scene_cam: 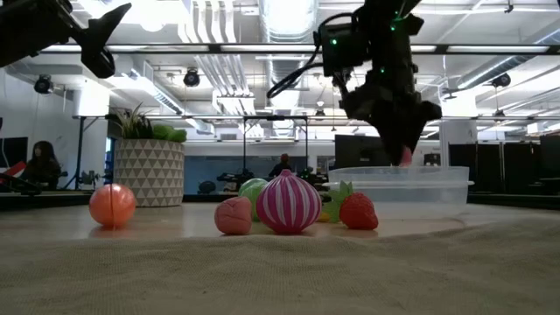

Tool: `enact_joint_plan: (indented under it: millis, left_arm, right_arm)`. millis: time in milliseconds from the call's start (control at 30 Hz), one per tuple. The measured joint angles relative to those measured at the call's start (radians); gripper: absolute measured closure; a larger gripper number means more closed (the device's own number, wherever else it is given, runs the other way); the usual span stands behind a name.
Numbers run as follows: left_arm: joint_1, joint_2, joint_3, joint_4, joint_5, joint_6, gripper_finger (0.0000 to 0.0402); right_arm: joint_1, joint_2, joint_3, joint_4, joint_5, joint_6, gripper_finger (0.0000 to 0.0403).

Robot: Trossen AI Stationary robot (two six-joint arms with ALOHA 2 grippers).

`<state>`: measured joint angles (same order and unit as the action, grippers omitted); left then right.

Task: Pick and placing Produce into tupperware
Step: Put the top pink peach into the transparent container, then put the bottom red strawberry into the transparent container

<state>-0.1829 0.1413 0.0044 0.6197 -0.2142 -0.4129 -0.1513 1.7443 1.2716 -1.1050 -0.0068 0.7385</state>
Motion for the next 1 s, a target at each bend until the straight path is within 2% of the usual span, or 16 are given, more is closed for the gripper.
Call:
enact_joint_plan:
  millis: [200,400,600,700,833,933,1000]
  left_arm:
    - [0.0,0.0,0.0,0.001,0.0,-0.001,0.0183]
    - [0.0,-0.002,0.0,0.001,0.0,-0.001,0.0183]
    - [0.0,-0.001,0.0,0.001,0.0,-0.001,0.0183]
    - [0.0,-0.002,0.0,0.002,0.0,-0.032,0.0183]
    - [0.0,0.001,0.0,0.001,0.0,-0.101,0.0183]
    - [0.0,0.002,0.0,0.0,0.0,-0.105,0.0183]
    - [0.0,0.001,0.0,0.0,0.0,-0.105,0.0183]
  right_arm:
    - [-0.008,0.03,-0.062,0.047,-0.033,0.022,0.0292]
    - [-0.007,0.065,-0.085,0.048,-0.035,0.022,0.0253]
    - [0.004,0.059,-0.03,0.041,-0.022,-0.004,0.0195]
    - [0.013,0.054,0.016,0.036,-0.018,-0.068,0.0173]
    - [0.068,0.033,0.098,0.033,-0.018,-0.164,0.0161]
    - [0.138,0.032,0.138,0.033,-0.014,-0.165,0.0159]
    - [0.203,0.032,0.147,0.033,0.031,-0.156,0.0161]
